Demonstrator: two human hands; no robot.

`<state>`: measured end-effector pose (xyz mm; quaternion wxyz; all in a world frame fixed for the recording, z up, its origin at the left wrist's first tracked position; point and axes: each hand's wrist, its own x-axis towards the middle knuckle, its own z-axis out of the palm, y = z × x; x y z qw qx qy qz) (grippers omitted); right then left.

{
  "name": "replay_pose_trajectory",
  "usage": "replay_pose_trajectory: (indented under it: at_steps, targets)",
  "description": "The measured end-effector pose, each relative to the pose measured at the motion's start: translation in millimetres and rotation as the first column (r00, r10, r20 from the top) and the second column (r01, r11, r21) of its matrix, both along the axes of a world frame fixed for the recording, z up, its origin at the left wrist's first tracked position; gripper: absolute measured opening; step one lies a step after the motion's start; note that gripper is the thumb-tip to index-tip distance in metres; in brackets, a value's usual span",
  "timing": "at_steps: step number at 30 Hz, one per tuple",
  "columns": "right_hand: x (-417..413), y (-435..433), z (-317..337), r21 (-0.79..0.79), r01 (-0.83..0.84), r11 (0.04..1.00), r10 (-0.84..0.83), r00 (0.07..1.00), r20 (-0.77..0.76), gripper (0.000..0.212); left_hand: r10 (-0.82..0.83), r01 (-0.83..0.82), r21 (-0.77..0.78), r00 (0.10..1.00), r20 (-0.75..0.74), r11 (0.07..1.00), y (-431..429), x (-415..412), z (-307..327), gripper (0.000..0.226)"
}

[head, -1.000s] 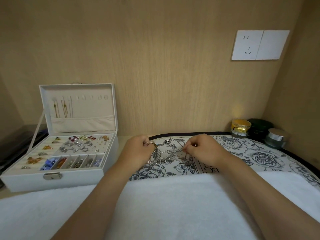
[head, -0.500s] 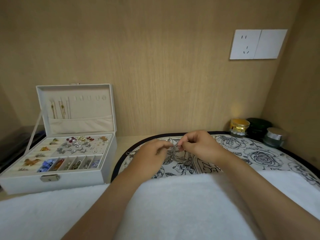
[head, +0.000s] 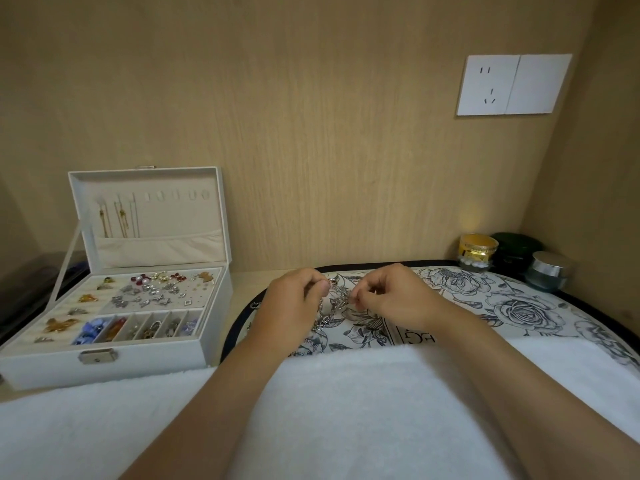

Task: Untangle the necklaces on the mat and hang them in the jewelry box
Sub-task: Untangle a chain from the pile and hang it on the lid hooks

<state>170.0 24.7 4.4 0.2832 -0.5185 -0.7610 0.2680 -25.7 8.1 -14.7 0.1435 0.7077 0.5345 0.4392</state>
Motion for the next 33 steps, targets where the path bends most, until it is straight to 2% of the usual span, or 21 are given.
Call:
replay_pose_trajectory:
  at_steps: [2,4,6,7,10,12,14,19,24,26,28,30,31,33]
  targets:
    - [-2.1,0.2,-0.9,0.003,0.000,1.000,0.000,1.000,-0.006,0.020,-0.019,0.031,-0.100,0.993,0.119,0.994,0.1,2.9,-0.5,0.018]
    - [-2.6,0.5,-1.3,0.012,0.004,1.000,-0.004,1.000,-0.015,0.021,-0.040,0.115,-0.227,0.949,0.312,0.967,0.3,7.3,-1.1,0.020]
    - [-0.9,1.4,-2.3,0.006,0.008,1.000,-0.008,0.999,-0.043,0.020,-0.040,0.178,-0.280,0.899,0.436,0.943,0.0,9.6,-0.5,0.022]
    - [0.3,2.1,-2.7,0.003,0.005,1.000,-0.005,0.998,-0.065,0.017,-0.042,0.186,-0.278,0.891,0.452,0.943,0.1,9.6,0.7,0.024]
    - [2.5,4.2,-0.5,0.036,-0.012,0.999,0.017,0.986,-0.164,0.003,-0.053,0.119,-0.182,0.942,0.330,0.976,-2.0,7.4,8.0,0.023]
    - [2.8,6.4,1.0,0.059,0.003,0.998,0.011,0.973,-0.231,0.013,-0.040,0.062,-0.075,0.965,0.260,0.995,-3.4,5.5,12.9,0.020]
    - [1.7,6.7,2.4,0.046,0.009,0.999,0.003,0.970,-0.243,0.015,-0.020,0.021,-0.002,0.967,0.256,1.000,-0.2,1.4,13.8,0.020]
    - [-0.2,6.5,-0.3,0.011,-0.018,1.000,0.020,0.977,-0.212,0.006,-0.004,-0.002,0.028,0.980,0.196,1.000,3.9,-2.8,7.5,0.018]
    - [2.7,6.8,0.3,-0.001,-0.011,1.000,0.011,0.970,-0.244,0.009,0.008,-0.002,-0.031,0.978,0.206,1.000,2.4,-3.3,7.4,0.018]
    - [4.2,7.5,-0.8,0.001,-0.014,1.000,0.014,0.970,-0.245,0.011,0.016,-0.014,-0.016,0.993,0.115,1.000,0.0,-6.0,8.0,0.018]
    - [3.5,6.9,-0.8,0.010,-0.024,1.000,0.026,0.971,-0.238,0.011,0.042,-0.041,0.007,0.993,-0.110,0.999,-2.7,-10.3,9.7,0.015]
    - [3.4,7.7,-1.3,0.016,-0.043,0.999,0.045,0.966,-0.253,0.010,0.055,-0.056,0.005,0.951,-0.303,0.998,-4.7,-13.5,11.6,0.016]
    - [3.9,8.5,-2.2,0.027,-0.047,0.999,0.052,0.965,-0.258,0.009,0.049,-0.054,-0.006,0.941,-0.335,0.999,-4.3,-14.7,11.6,0.018]
    - [4.5,9.3,-3.1,0.051,-0.048,0.998,0.059,0.966,-0.252,0.009,0.008,-0.021,-0.045,0.962,-0.272,0.999,-2.2,-16.0,10.7,0.016]
